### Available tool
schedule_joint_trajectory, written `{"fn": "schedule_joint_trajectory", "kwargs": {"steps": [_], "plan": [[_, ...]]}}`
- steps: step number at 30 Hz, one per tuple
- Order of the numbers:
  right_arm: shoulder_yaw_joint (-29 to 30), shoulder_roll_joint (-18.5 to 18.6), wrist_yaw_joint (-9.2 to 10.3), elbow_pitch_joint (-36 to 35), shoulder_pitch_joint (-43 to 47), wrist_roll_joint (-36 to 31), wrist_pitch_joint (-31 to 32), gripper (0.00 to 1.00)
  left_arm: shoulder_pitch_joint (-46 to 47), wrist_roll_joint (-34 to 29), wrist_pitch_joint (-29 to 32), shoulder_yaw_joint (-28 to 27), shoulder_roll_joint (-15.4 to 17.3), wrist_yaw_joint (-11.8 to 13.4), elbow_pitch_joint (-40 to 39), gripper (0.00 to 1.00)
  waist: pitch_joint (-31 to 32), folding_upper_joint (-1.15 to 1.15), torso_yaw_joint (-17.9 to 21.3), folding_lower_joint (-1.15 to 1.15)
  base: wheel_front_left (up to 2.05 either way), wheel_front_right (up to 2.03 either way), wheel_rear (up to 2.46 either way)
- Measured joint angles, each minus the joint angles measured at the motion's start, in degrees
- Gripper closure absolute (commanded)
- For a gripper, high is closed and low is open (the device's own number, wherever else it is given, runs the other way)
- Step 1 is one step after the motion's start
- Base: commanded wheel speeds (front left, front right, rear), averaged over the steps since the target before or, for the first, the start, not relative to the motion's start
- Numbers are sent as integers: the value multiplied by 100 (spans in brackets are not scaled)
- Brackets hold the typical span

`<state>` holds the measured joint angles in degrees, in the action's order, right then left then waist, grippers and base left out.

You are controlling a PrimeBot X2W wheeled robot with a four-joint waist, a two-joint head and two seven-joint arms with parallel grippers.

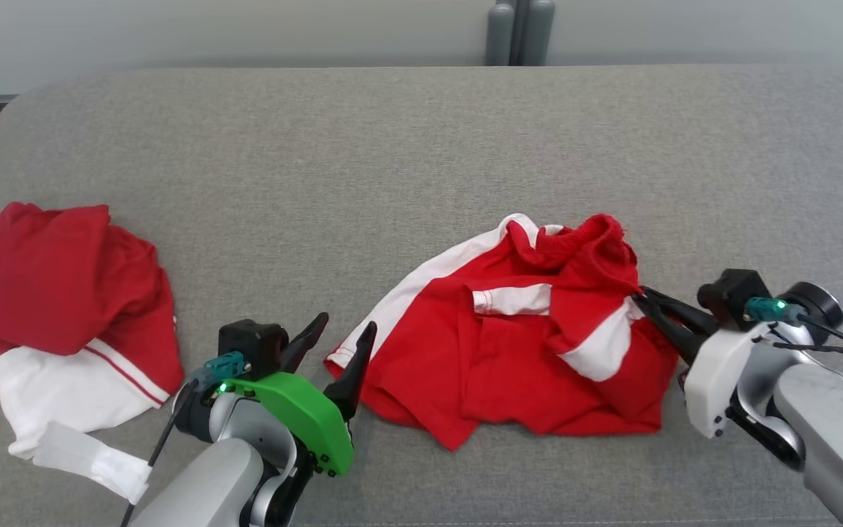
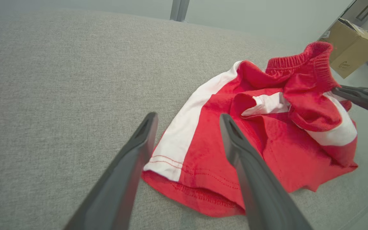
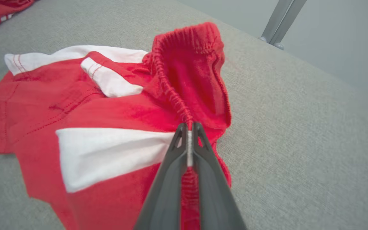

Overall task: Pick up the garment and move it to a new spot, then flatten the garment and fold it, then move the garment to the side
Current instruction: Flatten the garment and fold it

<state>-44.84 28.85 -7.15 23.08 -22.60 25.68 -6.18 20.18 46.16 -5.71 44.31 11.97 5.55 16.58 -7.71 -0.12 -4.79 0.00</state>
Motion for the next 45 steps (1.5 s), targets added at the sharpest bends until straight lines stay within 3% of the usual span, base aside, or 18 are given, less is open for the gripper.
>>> {"fn": "schedule_joint_trajectory", "kwargs": {"steps": [6,14,21,22,23,24,25,28,34,38,45], "plan": [[36,218,0,41,497,352,68,100,-31,55,-37,-122,71,10,119,0,19,0,391,0,0,0,0],[676,456,63,257,628,750,-152,100,-164,56,-22,-143,155,56,176,0,57,0,902,0,0,0,0],[921,735,129,609,963,1014,-215,100,-164,56,71,-20,103,56,171,0,115,0,1086,0,0,0,0],[921,744,169,652,1003,1014,-215,89,-164,56,78,-8,102,56,172,0,114,0,1080,0,0,0,0],[921,738,211,686,1037,1014,-216,58,-164,56,111,9,99,56,172,0,113,0,1070,0,0,0,0],[907,728,230,697,1056,1010,-216,7,-165,56,123,14,92,56,172,0,111,0,1055,0,0,0,0],[902,717,238,689,1057,1009,-221,0,-165,56,142,12,87,56,169,0,104,0,1043,0,0,0,0],[926,680,283,606,1055,1007,-289,0,-165,57,163,7,48,57,166,0,68,0,1007,0,0,0,0],[1269,745,576,71,787,972,-506,0,-166,215,219,-71,-21,62,153,0,7,0,932,0,0,0,0],[1267,602,513,-410,375,942,-538,0,-168,303,345,-100,-49,108,151,0,5,0,937,0,0,0,0],[918,235,428,-486,269,912,-316,0,-191,653,809,-92,-309,111,304,0,-73,0,906,0,0,0,0]]}}
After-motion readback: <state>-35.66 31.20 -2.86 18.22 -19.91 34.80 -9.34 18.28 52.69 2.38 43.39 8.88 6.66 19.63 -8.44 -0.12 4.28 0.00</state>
